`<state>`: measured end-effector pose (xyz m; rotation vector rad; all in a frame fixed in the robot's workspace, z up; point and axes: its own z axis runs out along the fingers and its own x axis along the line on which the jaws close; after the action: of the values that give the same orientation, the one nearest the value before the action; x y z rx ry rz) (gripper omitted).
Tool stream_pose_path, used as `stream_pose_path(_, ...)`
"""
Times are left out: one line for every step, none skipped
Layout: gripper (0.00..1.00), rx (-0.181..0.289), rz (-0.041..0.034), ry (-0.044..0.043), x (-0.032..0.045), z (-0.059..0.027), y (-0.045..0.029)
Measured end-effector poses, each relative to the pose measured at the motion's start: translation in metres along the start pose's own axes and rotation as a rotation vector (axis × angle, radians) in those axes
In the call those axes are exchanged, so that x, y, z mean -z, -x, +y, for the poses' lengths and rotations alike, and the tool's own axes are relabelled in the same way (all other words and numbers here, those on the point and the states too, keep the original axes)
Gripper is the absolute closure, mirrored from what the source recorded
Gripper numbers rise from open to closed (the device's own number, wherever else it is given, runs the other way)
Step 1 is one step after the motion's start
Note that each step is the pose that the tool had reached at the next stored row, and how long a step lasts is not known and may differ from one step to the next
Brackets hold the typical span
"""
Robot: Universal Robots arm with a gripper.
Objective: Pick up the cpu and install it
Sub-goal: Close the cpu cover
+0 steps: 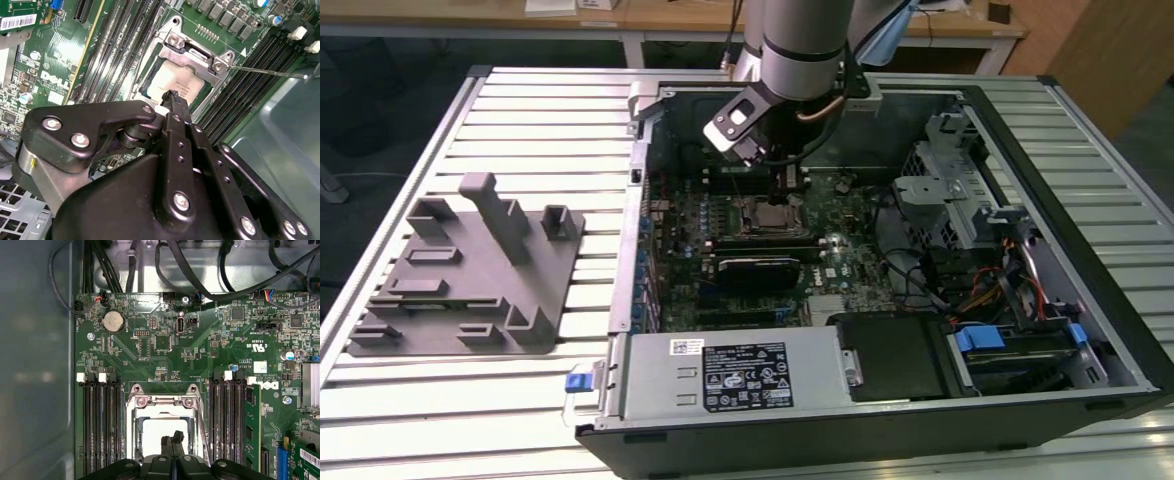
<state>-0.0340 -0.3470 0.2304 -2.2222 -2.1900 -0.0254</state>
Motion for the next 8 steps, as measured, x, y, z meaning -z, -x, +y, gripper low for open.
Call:
stream_pose_path(0.89,0.000,0.0000,0.0000,0.0000,0.0000,0.0001)
stream_pose_path(0.89,0.000,-0.0001,0.0000,0.0000,-0.0001,0.0001)
stream_pose_path(0.89,0.001,-0.0001,0.0000,0.0000,-0.0001,0.0001)
stream_pose_path(0.89,0.004,-0.0001,-0.0001,0.0000,-0.0001,0.0001)
stream_pose_path(0.89,0.011,-0.0001,-0.0004,0.0000,-0.0001,0.0001)
stream_pose_path(0.89,0.022,-0.0002,-0.0006,0.0000,-0.0001,0.0001)
stream_pose_path(0.89,0.036,-0.0002,-0.0010,0.0000,-0.0001,0.0001)
stream_pose_path(0.89,0.051,-0.0003,-0.0014,0.0000,-0.0001,0.0001)
